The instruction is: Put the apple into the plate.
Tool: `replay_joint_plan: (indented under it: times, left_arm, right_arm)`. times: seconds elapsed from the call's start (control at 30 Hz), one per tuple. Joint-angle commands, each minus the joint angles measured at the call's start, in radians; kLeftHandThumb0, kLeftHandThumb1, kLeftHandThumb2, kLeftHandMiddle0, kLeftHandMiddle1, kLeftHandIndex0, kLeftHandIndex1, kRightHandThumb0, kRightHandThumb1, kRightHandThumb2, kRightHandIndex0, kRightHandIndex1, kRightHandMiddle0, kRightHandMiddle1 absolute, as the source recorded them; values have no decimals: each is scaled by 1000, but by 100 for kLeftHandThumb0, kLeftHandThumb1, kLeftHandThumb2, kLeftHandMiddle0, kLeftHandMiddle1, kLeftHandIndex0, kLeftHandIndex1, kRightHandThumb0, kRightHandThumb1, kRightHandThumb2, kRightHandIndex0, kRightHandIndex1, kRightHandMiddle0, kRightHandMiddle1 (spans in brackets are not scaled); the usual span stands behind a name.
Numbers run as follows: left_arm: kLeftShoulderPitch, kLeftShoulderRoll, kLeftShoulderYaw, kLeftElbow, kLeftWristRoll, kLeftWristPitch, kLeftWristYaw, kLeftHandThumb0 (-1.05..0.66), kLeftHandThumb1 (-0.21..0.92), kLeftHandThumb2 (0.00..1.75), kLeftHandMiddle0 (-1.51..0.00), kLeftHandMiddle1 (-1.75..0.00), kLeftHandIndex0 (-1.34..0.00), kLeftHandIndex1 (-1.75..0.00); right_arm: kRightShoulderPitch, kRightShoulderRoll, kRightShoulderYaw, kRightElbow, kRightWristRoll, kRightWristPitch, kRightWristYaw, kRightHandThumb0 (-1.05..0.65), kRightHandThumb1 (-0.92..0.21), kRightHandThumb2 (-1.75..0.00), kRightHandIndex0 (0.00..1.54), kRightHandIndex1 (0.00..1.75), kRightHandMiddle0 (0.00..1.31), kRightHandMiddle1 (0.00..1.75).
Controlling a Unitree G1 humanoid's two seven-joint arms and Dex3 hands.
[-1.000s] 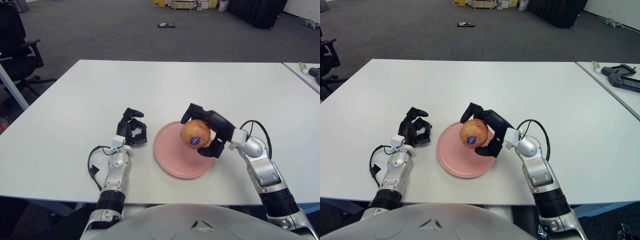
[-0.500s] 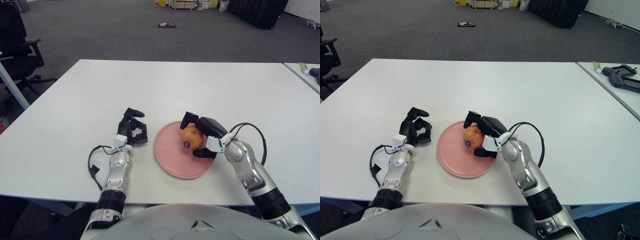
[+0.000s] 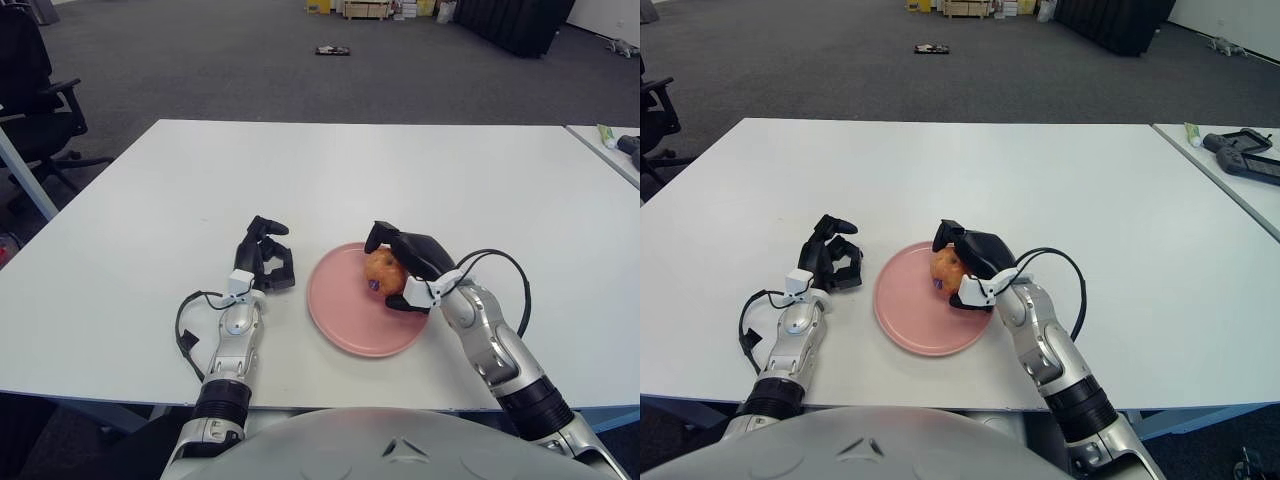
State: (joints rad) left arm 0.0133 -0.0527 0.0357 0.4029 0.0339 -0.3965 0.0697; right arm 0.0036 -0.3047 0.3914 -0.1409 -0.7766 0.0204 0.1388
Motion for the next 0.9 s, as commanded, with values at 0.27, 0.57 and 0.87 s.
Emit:
replay_joint_plan:
  times: [0.27,0.57,0.87]
  left_arm:
    - [12,4,1,26,-8,13,-2,-1,27,138,-64,-171,-44,-175]
    - [13,7,-1,23,3,18,6,-1,26,139,-64,-172,-43,-175]
    - [10,8,0,35,-24,-14,-26,-1,17,149,-72,-174,-51,-171]
  right_arm:
    - [-21,-6,5,6,-40,-5,-46,-1,-3,-161,83,174,65,164]
    - [-2,-18,-14,-24,60,-37,17,18,-43,-112,52,175,28,155]
    - [5,-88,-38,-65,222,-165,119,-82,-66,-66,2,33,1,44]
